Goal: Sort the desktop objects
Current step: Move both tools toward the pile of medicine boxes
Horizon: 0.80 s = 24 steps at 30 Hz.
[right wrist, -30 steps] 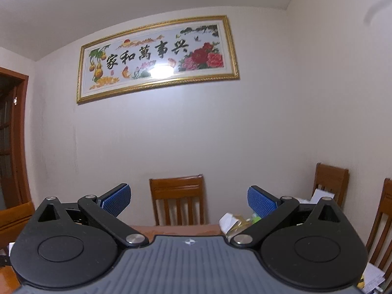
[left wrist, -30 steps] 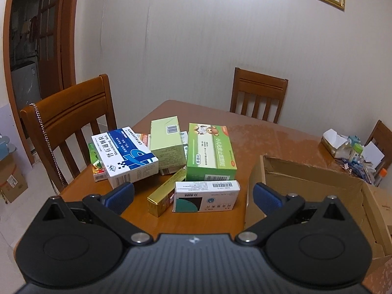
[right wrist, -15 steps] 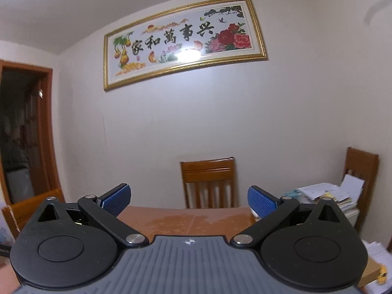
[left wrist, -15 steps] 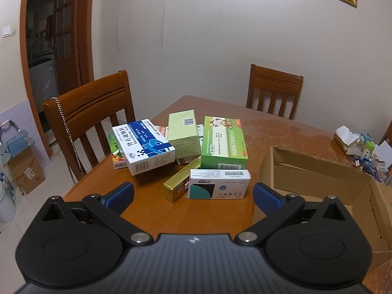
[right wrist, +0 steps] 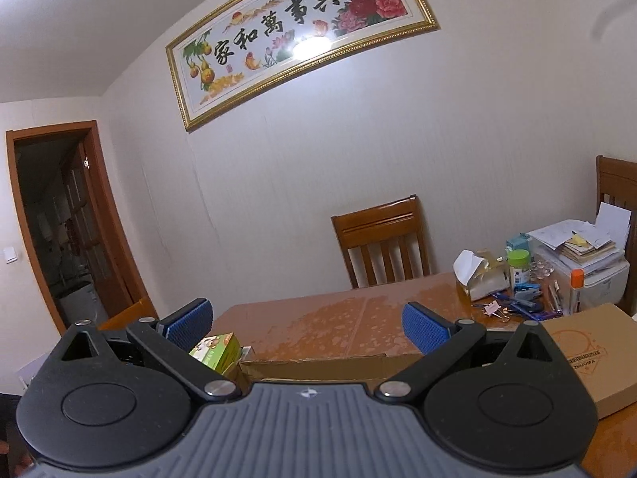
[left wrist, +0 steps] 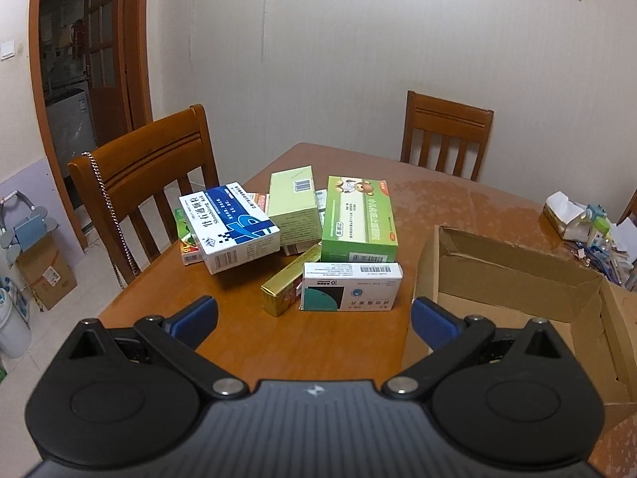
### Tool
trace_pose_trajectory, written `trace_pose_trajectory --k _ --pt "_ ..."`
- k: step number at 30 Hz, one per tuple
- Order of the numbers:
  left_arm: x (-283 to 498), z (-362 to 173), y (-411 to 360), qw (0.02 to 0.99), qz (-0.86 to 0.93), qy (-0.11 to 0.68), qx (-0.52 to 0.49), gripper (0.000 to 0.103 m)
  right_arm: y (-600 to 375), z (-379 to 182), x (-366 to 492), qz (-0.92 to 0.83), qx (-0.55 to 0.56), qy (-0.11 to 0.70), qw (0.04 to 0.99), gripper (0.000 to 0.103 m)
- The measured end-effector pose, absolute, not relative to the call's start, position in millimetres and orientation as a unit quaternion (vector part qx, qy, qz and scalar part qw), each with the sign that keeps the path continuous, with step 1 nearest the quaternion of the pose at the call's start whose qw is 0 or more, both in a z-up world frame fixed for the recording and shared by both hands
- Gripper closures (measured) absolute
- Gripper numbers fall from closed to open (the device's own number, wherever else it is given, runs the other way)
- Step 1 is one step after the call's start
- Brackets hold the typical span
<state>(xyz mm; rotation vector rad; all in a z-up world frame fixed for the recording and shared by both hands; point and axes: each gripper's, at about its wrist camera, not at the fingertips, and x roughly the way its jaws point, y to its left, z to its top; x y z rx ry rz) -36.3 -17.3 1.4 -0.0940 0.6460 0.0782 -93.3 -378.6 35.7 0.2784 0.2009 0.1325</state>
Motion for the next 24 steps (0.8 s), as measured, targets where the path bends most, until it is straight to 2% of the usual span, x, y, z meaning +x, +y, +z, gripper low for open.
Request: trace_pose_trajectory --k 5,12,18,24 --pt "-25 -9 -10 0.949 0.013 0.313 -0.044 0.0 -360 41 -90 0.053 0.11 0.11 0.986 0.0" --pt "-1 -16 42 0.954 -0.082 0.277 -0.08 0.0 -300 42 -70 0.025 0.108 0.138 0.984 0.0" --pt "24 -33 79 0.954 -0.075 0.29 -0.005 0.0 -222 39 -38 0.032 0.078 0.172 0.982 0.0" --pt "38 -48 115 0.947 -0.073 0.311 0.012 0.0 -135 22 -6 0.075 0.036 0.234 0.969 0.0"
